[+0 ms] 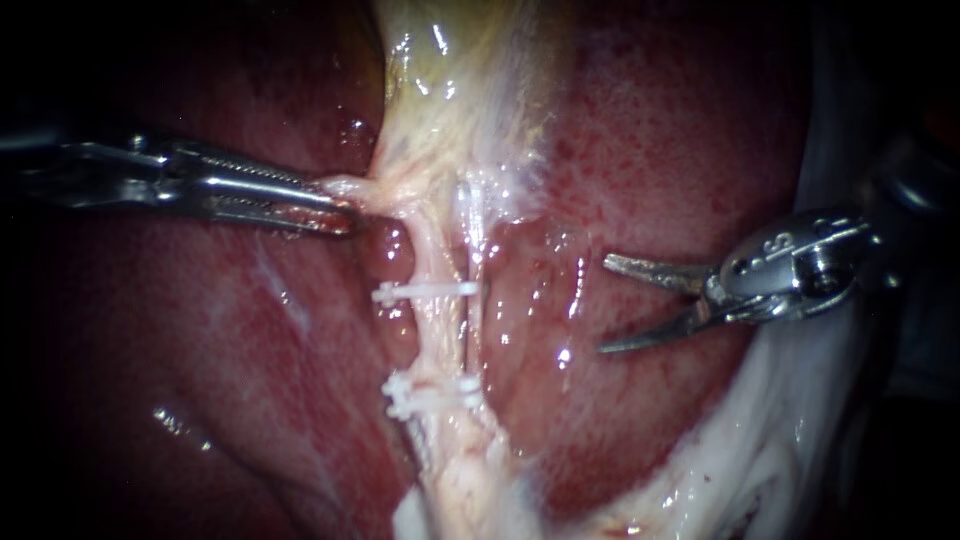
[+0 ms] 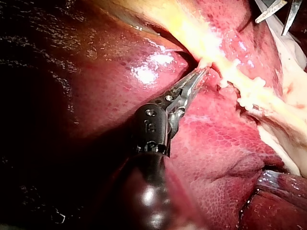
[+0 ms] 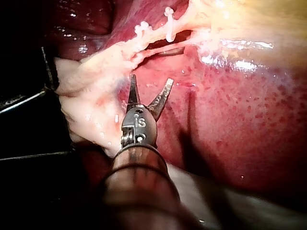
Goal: Go to the cutting position left tube
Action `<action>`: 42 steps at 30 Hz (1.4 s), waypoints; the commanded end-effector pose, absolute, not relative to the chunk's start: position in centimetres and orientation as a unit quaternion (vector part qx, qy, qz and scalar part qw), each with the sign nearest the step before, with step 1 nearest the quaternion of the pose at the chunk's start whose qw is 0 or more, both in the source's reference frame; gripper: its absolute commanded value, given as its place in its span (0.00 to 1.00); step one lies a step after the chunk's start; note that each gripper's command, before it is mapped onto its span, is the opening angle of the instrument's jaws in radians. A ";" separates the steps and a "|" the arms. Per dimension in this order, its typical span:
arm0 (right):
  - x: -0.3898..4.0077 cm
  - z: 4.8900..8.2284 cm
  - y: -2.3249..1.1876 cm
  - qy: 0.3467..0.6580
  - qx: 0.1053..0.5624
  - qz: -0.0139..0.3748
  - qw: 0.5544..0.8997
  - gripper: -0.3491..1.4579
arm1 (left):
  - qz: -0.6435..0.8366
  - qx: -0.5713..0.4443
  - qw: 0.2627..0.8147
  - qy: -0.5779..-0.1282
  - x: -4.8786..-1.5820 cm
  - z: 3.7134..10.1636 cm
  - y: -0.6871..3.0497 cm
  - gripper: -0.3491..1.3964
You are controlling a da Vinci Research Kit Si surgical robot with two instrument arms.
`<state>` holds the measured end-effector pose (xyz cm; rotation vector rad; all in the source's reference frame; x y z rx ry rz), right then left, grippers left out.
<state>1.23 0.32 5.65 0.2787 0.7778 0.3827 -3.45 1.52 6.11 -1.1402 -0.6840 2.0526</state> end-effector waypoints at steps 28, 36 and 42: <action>2.10 5.81 0.13 0.429 0.264 0.175 0.846 1.00 | 0.782 -0.444 0.359 -0.249 -3.00 5.60 1.85 0.00; 2.41 6.11 0.06 0.434 0.310 0.184 0.826 1.00 | 0.782 -0.444 0.359 -0.248 -3.01 5.61 1.84 0.00; 2.42 6.47 -0.04 0.423 0.341 0.187 0.819 1.00 | 0.782 -0.444 0.360 -0.248 -3.02 5.61 1.84 0.00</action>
